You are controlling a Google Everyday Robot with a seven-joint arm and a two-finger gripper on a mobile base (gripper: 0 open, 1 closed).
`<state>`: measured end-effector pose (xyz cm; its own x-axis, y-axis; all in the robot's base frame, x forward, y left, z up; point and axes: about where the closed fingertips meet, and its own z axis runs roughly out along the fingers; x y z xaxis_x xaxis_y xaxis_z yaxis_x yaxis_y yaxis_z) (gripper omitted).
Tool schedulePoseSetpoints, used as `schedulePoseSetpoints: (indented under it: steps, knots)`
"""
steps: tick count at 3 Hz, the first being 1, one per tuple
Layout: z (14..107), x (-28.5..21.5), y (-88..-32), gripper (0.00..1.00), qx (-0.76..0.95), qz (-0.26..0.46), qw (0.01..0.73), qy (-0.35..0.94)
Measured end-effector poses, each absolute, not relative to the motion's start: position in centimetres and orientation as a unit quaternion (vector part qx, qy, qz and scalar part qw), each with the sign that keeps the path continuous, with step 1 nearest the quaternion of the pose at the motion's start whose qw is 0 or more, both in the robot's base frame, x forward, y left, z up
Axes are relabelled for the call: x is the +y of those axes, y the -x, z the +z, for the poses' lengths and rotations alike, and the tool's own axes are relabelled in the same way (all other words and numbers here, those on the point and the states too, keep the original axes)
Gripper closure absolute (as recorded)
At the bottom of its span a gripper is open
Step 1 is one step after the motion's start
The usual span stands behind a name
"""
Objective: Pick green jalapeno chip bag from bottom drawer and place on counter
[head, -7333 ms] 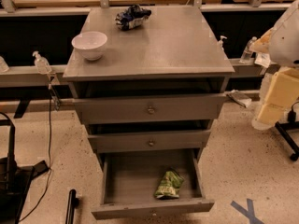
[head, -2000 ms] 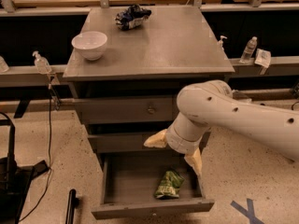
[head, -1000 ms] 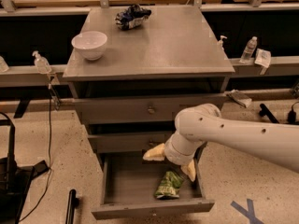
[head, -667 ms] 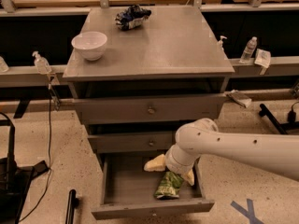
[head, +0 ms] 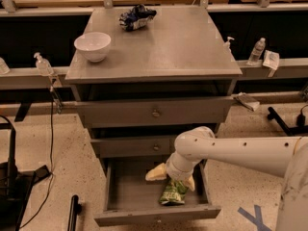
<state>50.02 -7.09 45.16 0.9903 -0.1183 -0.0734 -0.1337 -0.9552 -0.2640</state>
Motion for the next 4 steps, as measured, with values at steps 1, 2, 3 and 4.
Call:
schedulePoseSetpoints:
  steps: [1,2,3,4]
  knots:
    - [44.9,-7.2,-50.1,0.00,0.064,0.028,0.136,0.988]
    - [41.4,-8.3,-51.3,0.00,0.065,0.025,0.145,0.987]
    - [34.6,-10.7,-53.7,0.00,0.077,0.025,0.137,0.987]
    - [30.1,-12.5,-55.3,0.00,0.094,0.024,0.136,0.986]
